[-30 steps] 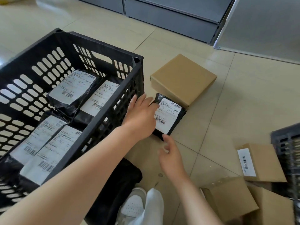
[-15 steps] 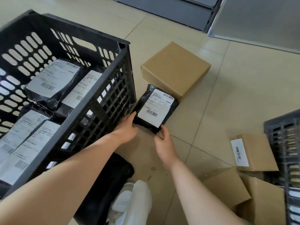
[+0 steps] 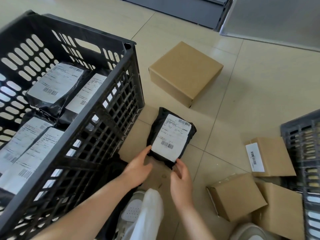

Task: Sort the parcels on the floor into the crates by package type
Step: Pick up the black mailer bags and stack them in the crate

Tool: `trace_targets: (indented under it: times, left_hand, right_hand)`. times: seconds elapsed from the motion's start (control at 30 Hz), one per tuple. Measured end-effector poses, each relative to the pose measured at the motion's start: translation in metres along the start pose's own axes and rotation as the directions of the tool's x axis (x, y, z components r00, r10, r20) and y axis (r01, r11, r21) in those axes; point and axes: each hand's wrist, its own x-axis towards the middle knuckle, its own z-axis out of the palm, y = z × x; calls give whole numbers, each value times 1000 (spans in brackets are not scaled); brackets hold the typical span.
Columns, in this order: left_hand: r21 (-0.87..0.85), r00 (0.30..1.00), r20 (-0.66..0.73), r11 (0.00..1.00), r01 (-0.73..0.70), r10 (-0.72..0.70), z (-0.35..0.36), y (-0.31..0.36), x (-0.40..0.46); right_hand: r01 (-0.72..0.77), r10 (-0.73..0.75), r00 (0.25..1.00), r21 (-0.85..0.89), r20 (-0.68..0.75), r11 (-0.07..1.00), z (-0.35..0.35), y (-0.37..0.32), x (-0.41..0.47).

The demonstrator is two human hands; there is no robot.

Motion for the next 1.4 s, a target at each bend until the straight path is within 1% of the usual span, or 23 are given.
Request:
trace_targets:
  times: [0.07, 0.23, 0.3, 0.37, 0.43, 0.5, 0.53, 0.57, 0.63, 0.67, 0.73, 0.83, 0.9, 0.97, 1.03, 1.13, 1.23, 1.4]
  left_hand:
    - [-56, 1000, 21, 998, -8, 9, 12, -10, -13]
    - [96, 999, 28, 994, -49, 47, 25, -23, -36]
    - [100, 998, -22, 994, -48, 50, 26, -21, -34]
    - [49, 993, -105, 998, -48, 53, 26, -16, -26]
    - [-105, 993, -117, 994, 9, -21, 25, -8, -16]
    - [-259, 991, -60, 961, 98, -118, 25, 2, -7]
    - [-270, 988, -37, 954, 133, -149, 26, 7, -2]
    - [-238, 985, -17, 958, 161, -169, 27, 10, 1]
    - [-182, 985, -4, 968, 170, -174, 29, 16, 5]
    - [-186, 985, -1, 967, 172, -175, 30, 18, 7]
    - [-211, 981, 1, 959, 192, -196, 33, 19, 11]
    - [-252, 977, -1, 945, 206, -213, 34, 20, 9]
    - [-353, 976, 45, 911, 215, -213, 36, 20, 5]
    - [-474, 977, 105, 854, 214, -186, 38, 21, -1]
    - [-539, 983, 126, 822, 183, -136, 37, 25, -7]
    - [-532, 997, 62, 843, 79, -54, 31, 41, -16]
    - [-504, 999, -19, 862, -48, 45, 16, 65, -29]
    - [-441, 966, -164, 862, -252, 199, -18, 105, -58]
  right_hand:
    - [-14, 12, 998, -30, -66, 999, -12, 9, -8]
    - [-54, 44, 980, -43, -193, 998, -28, 28, -13]
    - [-64, 59, 968, -12, -245, 998, -32, 29, -9]
    - [-46, 48, 955, 13, -294, 999, -35, 28, -3]
    - [-3, 13, 946, 32, -325, 999, -36, 22, 3]
    - [19, -2, 954, 52, -301, 998, -35, 16, 8]
    - [3, 16, 965, 72, -260, 997, -34, 13, 11]
    - [-29, 51, 976, 105, -213, 994, -32, 11, 14]
    - [-79, 99, 988, 159, -118, 984, -28, 9, 19]
    - [-86, 102, 990, 166, -92, 982, -27, 9, 21]
    - [-91, 108, 991, 183, -84, 979, -25, 10, 22]
    - [-111, 138, 987, 257, -88, 960, -27, 12, 22]
    - [-123, 159, 984, 331, -83, 936, -30, 13, 20]
    - [-129, 171, 983, 397, -72, 909, -33, 13, 17]
    - [-124, 181, 980, 461, -83, 879, -35, 12, 14]
    - [-76, 145, 986, 563, -78, 823, -37, 2, 5]
    - [3, 62, 994, 606, -85, 796, -37, -17, -4]
    - [102, -116, 993, 595, -15, 797, -32, -61, -11]
